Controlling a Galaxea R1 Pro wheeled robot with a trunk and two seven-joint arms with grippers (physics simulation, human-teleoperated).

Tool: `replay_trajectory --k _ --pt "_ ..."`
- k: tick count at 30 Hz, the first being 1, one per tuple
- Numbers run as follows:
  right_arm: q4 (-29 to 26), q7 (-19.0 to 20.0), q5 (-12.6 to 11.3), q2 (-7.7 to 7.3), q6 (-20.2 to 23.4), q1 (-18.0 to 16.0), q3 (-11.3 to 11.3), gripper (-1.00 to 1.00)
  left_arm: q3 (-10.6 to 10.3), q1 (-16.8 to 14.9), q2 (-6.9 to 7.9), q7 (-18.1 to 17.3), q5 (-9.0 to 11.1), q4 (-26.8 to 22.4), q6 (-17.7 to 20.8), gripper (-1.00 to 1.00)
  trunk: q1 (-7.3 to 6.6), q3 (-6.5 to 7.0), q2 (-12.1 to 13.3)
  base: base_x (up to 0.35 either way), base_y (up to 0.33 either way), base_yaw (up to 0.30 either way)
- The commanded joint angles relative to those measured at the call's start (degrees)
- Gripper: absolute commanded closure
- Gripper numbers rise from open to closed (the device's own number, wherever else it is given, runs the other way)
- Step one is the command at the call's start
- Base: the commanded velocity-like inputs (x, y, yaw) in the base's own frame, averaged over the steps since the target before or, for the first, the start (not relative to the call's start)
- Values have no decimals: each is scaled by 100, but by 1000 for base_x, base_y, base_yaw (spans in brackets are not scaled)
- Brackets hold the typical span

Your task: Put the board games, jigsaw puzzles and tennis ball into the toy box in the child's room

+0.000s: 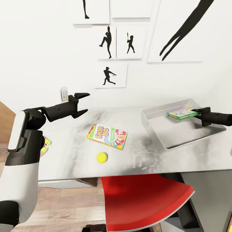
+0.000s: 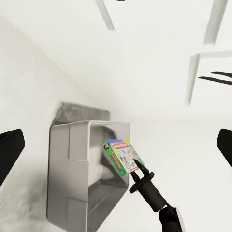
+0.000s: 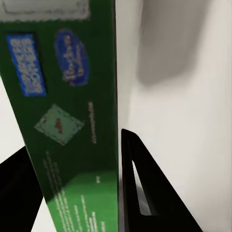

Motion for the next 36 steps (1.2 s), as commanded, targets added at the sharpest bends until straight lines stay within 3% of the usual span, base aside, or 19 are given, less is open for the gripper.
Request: replay_trajectory --k 1,20,36 --pt "-3 -60 -56 2 17 -8 -33 100 7 -6 -1 59 56 -3 9 -100 3 -16 -11 0 0 0" --pt "-4 -65 -57 -22 17 -8 -41 100 -102 -7 -1 59 56 -3 -4 -100 3 -159 -11 0 0 0" --pt "-13 -50 -57 -33 17 -5 -42 100 -108 2 1 59 55 -3 -8 -100 3 -178 -11 0 0 0"
